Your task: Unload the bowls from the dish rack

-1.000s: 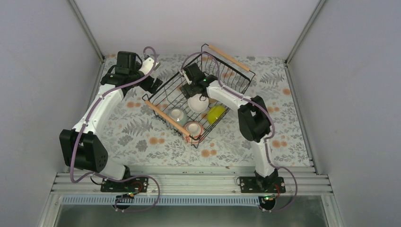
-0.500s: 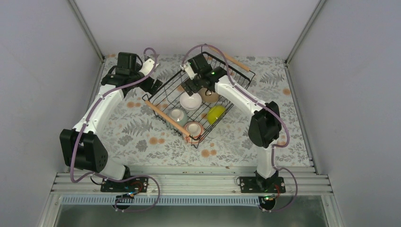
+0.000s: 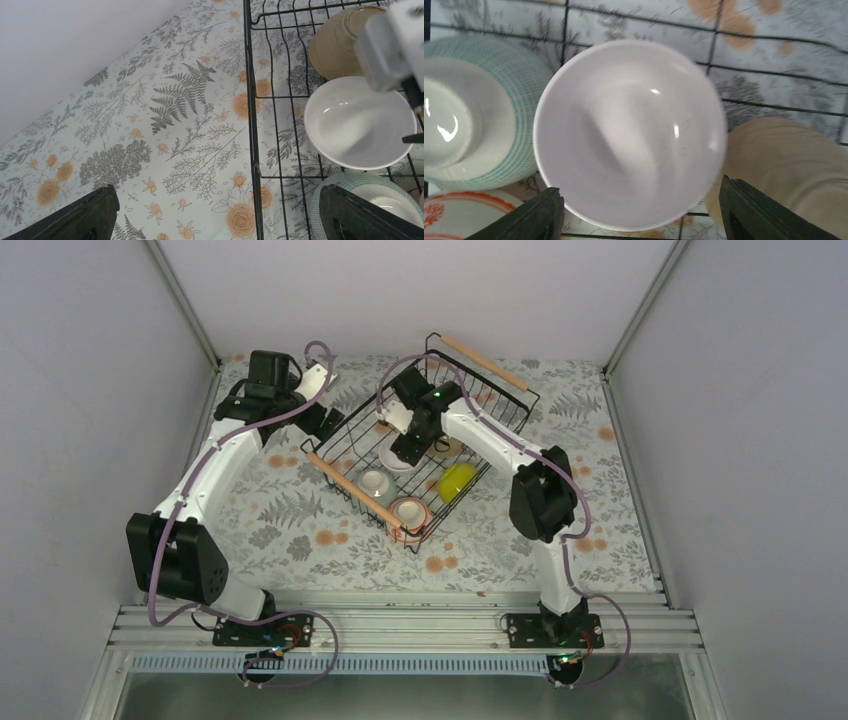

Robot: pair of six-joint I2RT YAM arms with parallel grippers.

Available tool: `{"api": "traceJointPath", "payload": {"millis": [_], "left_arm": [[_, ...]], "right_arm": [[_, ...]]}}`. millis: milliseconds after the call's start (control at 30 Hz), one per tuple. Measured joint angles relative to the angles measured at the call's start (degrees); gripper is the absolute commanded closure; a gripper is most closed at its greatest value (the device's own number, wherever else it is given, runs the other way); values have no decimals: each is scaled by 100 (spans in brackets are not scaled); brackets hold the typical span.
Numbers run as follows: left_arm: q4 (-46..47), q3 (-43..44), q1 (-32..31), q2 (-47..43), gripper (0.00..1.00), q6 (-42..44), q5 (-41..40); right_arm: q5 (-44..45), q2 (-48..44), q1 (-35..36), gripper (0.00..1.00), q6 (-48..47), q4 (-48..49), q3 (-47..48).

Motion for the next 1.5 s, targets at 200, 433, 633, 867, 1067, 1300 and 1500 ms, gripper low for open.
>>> {"api": "traceJointPath", "payload": {"millis": [200, 433, 633, 867, 1067, 1300, 1500], "left_arm": [[-31, 0, 0, 0, 0, 42, 0], [-42, 0, 0, 0, 0, 109, 4], [-52, 0, 0, 0, 0, 118, 13], [-61, 0, 0, 0, 0, 120, 35], [-76, 0, 0, 0, 0, 120, 46], [-76, 0, 0, 0, 0, 120, 46], [-76, 4, 0, 2, 0, 120, 46]], "right_arm": [[-380, 258, 0, 22, -374, -435, 11], [-551, 262, 0, 26, -758, -743, 11], [-581, 264, 0, 39, -1025, -896, 11], [-531, 470, 11, 42, -1202, -811, 22], [-518, 566, 87, 67, -1377, -782, 79], [-461, 756, 125, 74, -1429, -787, 258], [-380, 804, 127, 96, -1517, -769, 258]]}}
